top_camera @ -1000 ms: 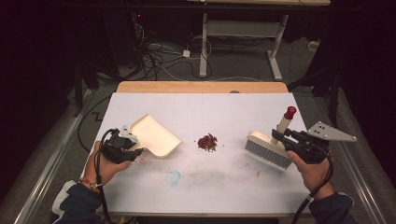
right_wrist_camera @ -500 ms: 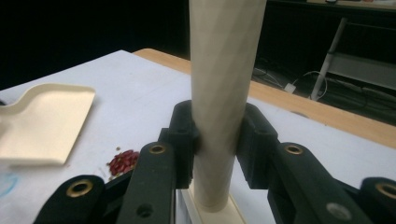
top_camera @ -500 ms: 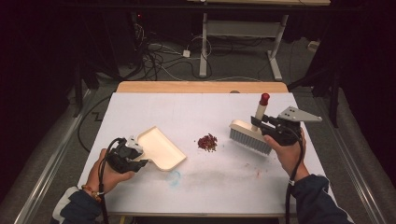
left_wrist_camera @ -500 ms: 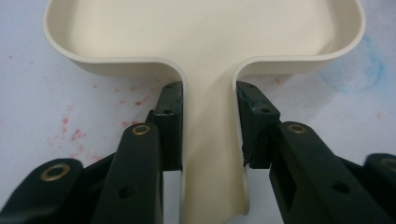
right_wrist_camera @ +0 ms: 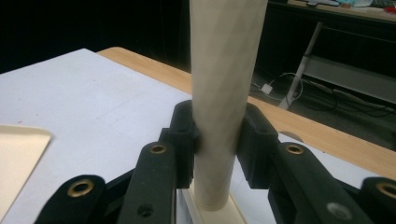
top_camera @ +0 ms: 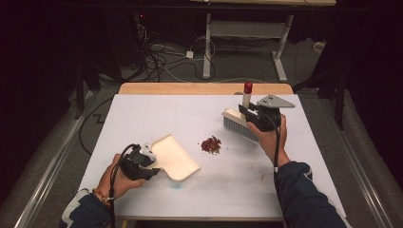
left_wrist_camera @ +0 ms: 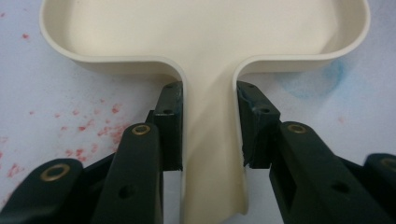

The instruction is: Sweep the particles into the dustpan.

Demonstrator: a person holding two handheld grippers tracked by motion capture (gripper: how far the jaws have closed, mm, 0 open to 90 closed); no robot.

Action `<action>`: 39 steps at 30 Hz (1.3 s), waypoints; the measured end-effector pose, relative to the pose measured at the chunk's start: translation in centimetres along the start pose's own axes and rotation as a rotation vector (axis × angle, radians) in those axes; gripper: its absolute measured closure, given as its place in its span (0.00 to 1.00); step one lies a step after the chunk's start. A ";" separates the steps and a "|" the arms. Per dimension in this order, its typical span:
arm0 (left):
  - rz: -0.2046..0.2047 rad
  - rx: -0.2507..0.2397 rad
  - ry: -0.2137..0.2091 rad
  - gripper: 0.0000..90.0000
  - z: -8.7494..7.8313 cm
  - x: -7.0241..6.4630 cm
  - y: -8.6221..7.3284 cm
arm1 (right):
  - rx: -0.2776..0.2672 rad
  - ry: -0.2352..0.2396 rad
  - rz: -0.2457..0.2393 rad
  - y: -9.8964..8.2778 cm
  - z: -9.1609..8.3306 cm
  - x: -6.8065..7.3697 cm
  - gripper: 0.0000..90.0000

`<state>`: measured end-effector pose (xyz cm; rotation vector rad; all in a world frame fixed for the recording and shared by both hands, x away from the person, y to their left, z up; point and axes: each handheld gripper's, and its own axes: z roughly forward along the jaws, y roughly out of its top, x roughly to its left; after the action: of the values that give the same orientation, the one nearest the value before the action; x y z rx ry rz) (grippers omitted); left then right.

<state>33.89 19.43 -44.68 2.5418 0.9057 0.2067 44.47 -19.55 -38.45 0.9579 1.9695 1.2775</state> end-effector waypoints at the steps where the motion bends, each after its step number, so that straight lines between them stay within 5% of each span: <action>1: 0.002 0.001 -0.001 0.71 0.1 -0.1 0.1 | 0.003 -0.003 -0.003 0.0 0.3 0.1 0.79; 15: 0.021 0.011 -0.013 0.71 0.3 -0.8 0.8 | -0.006 0.000 0.003 0.1 2.3 1.6 0.79; 39: 0.015 0.014 -0.015 0.71 0.9 -1.2 1.0 | -0.003 0.055 -0.016 -0.7 1.9 4.7 0.78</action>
<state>33.81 17.65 -45.01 2.5601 0.8856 0.1863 43.14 -14.92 -40.22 0.9125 2.0124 1.3103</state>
